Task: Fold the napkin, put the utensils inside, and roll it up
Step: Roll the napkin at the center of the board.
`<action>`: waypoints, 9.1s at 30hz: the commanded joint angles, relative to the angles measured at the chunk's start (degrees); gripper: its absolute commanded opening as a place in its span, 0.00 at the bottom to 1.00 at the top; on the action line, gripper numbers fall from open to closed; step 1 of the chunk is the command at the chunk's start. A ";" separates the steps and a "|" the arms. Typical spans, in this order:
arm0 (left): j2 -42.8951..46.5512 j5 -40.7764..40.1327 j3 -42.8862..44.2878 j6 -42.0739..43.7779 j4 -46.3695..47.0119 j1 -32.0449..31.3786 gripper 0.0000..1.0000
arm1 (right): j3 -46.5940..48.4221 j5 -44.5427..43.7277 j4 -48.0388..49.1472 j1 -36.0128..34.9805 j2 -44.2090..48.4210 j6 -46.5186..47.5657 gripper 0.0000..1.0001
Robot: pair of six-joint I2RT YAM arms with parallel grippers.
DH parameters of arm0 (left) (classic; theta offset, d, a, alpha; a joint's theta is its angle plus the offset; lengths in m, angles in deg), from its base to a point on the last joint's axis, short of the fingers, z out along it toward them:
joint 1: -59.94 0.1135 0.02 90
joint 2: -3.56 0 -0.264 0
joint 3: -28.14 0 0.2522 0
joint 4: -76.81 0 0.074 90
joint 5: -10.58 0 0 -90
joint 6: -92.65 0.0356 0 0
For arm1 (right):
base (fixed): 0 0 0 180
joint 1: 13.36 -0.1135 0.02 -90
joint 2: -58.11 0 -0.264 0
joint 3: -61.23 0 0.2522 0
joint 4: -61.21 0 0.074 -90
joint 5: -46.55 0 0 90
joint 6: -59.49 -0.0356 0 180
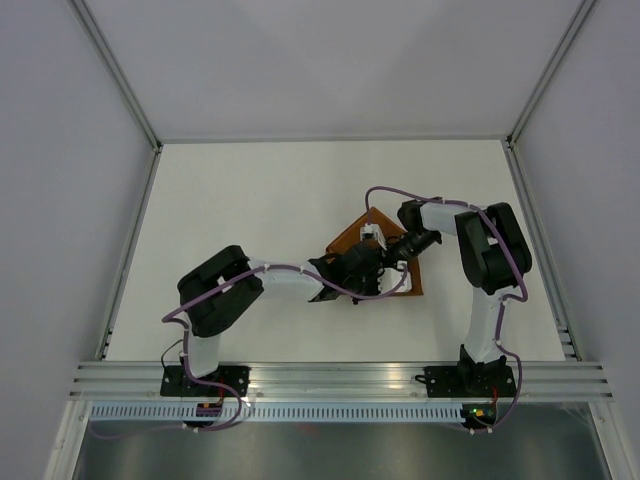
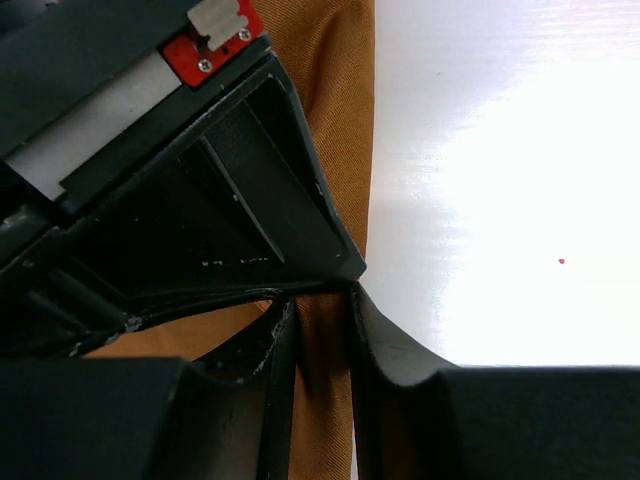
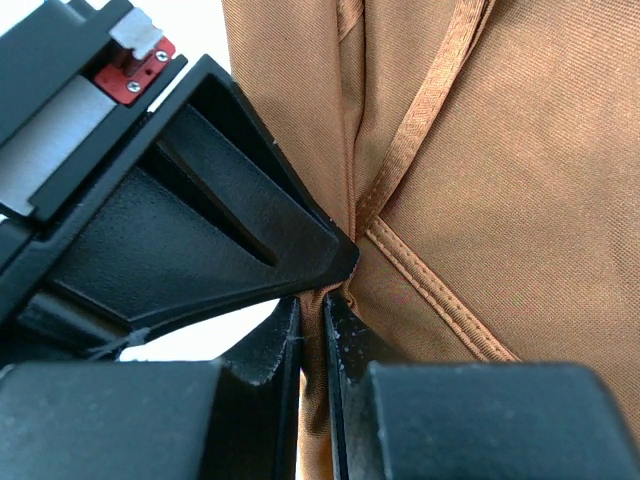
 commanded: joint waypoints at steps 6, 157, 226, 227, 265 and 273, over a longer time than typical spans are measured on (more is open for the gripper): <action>-5.60 13.39 1.43 -6.75 -8.75 2.65 0.02 | -4.94 -9.06 9.90 -1.06 -0.08 1.86 0.07; -24.41 39.25 15.49 -22.58 -25.28 20.68 0.06 | -40.28 -26.99 50.34 -18.82 38.95 -3.33 0.30; 29.21 -26.94 -23.44 -11.59 18.32 -2.61 0.43 | 5.51 -15.38 1.82 -7.39 -4.29 -2.54 0.04; 28.42 -26.85 -23.09 -11.42 17.88 -3.75 0.43 | 6.12 -15.38 1.73 -7.39 -4.64 -2.80 0.04; 3.98 -17.89 -19.49 -11.06 21.14 -3.23 0.32 | 9.38 -16.26 0.68 -7.22 -10.18 -5.09 0.04; 3.54 -16.04 -22.12 -15.81 22.80 -3.14 0.02 | 9.47 -14.86 1.12 -7.22 -9.31 -5.88 0.07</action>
